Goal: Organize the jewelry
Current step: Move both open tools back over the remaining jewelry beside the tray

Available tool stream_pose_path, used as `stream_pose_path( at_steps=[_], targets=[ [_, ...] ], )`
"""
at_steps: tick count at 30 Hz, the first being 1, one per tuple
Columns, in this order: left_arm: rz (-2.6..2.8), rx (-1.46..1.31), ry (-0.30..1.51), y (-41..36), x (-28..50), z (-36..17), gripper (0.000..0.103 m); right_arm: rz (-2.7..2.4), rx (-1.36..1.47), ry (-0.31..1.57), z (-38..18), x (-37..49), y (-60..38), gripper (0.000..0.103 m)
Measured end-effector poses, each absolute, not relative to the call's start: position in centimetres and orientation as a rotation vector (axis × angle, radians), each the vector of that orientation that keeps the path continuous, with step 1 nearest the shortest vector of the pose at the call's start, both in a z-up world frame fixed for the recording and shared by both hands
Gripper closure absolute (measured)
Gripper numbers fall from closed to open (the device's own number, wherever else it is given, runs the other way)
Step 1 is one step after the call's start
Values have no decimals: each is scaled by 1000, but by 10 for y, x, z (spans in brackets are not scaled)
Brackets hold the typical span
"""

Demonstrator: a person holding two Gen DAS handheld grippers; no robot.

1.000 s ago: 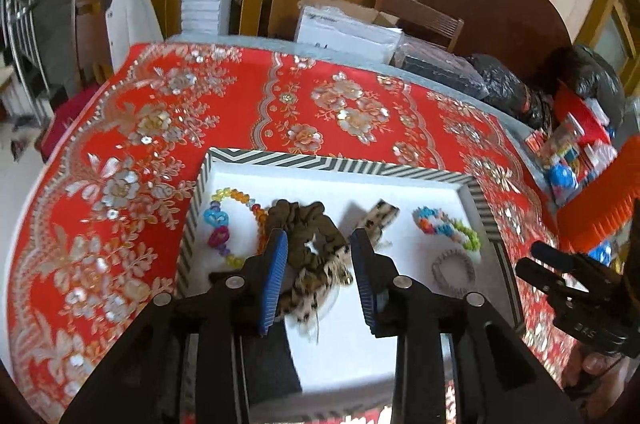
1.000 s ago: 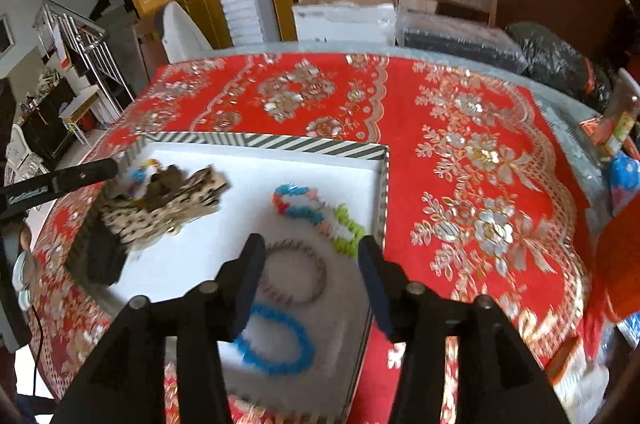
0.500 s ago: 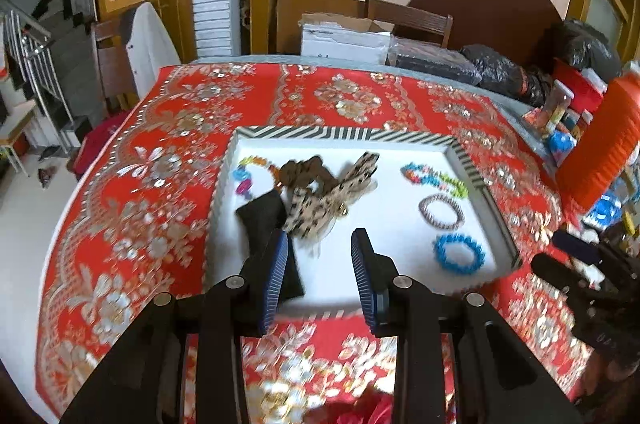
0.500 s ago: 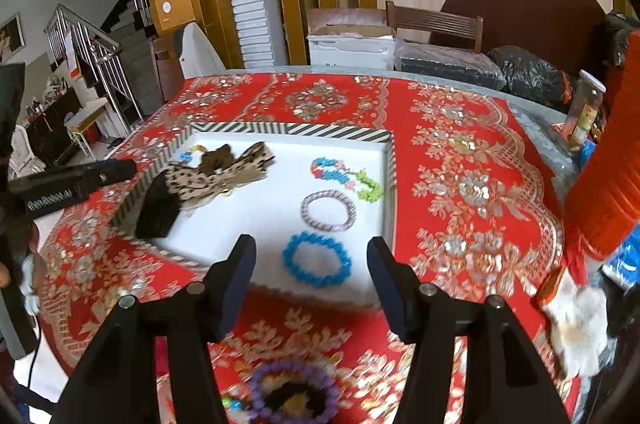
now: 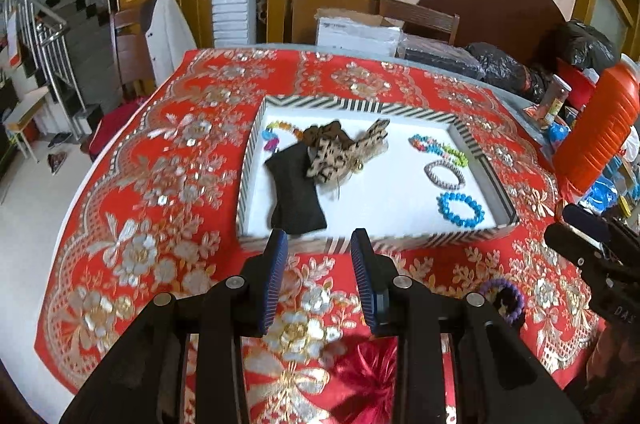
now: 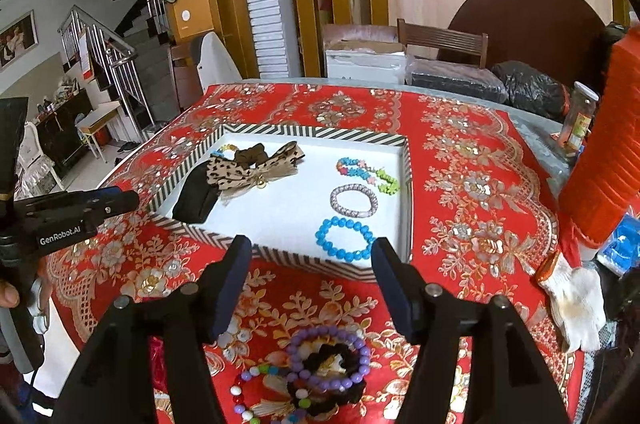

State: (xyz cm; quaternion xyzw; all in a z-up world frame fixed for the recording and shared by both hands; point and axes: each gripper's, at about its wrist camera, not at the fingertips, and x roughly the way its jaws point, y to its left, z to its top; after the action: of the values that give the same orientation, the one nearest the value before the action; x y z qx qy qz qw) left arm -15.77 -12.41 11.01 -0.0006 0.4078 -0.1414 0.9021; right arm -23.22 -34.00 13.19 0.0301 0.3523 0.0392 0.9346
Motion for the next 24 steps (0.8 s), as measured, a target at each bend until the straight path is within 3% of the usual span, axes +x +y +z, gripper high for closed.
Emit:
stream_pose_path(
  at_steps=[13, 17, 24],
  targets=[
    [-349, -16, 865, -124, -177, 122, 74, 72, 94, 717, 139, -250, -349, 36],
    [-361, -10, 864, -122, -181, 126, 74, 26, 135, 682, 143, -264, -368, 24],
    [-419, -45, 941, -120, -179, 114, 74, 7, 182, 728, 129, -267, -387, 24]
  ],
)
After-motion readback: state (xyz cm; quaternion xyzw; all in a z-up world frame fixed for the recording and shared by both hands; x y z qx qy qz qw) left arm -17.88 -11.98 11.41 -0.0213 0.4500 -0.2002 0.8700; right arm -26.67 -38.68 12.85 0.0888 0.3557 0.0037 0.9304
